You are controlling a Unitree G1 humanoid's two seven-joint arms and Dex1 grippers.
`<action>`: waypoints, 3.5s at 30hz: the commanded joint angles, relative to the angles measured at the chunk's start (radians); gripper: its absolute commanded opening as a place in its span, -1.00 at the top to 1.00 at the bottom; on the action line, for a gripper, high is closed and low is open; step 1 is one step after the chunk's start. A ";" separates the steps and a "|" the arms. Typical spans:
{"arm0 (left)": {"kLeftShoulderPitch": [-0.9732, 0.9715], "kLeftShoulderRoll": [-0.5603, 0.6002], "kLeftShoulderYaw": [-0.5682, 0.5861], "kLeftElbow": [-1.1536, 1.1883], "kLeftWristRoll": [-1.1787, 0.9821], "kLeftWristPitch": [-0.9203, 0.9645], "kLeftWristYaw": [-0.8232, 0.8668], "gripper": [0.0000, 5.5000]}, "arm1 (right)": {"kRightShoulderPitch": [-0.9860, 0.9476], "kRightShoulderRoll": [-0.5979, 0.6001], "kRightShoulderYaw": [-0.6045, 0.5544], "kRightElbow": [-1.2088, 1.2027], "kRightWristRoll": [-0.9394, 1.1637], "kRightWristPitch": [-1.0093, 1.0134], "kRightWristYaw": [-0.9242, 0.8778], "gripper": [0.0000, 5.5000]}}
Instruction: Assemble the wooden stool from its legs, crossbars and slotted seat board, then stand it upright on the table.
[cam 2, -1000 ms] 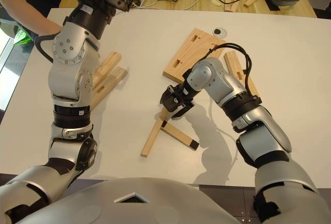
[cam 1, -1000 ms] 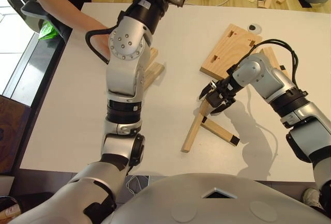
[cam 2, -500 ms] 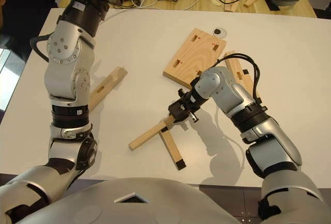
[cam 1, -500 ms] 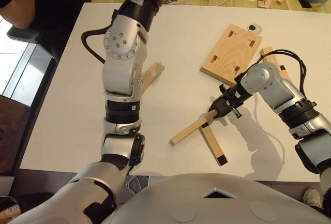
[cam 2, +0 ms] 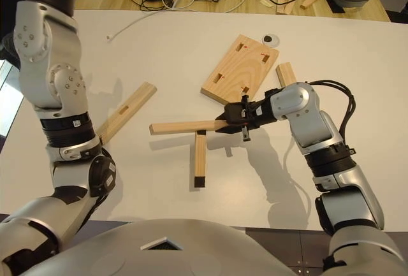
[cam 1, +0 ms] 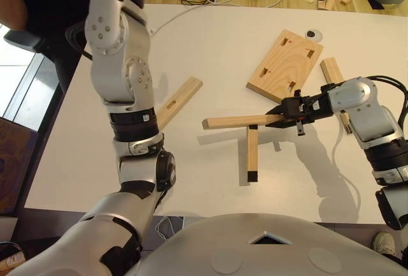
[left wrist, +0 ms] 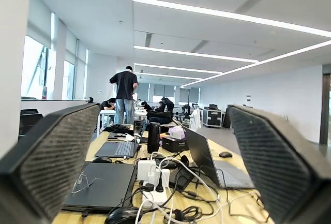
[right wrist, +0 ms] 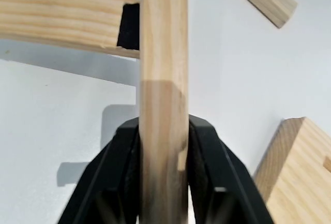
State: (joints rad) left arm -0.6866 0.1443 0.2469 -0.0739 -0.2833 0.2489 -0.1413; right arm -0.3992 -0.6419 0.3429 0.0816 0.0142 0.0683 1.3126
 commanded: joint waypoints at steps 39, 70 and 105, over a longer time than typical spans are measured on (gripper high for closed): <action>0.177 0.079 0.051 -0.091 -0.849 0.476 -0.407 -0.66 | -0.143 0.226 -0.291 -0.170 0.726 0.717 -0.217 0.63; 0.181 0.099 -0.024 -0.108 -0.885 0.485 -0.451 -0.28 | -0.128 0.251 -0.249 -0.197 0.779 0.813 -0.206 0.63; 0.287 0.316 -0.165 -0.114 -0.746 0.508 -0.760 0.60 | -0.088 0.145 -0.236 -0.208 0.741 0.808 -0.120 0.63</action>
State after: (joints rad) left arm -0.4228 0.4435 0.1287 -0.1766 -1.0892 0.7282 -0.8974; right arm -0.4681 -0.5108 0.1197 -0.1211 0.7542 0.9142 1.2067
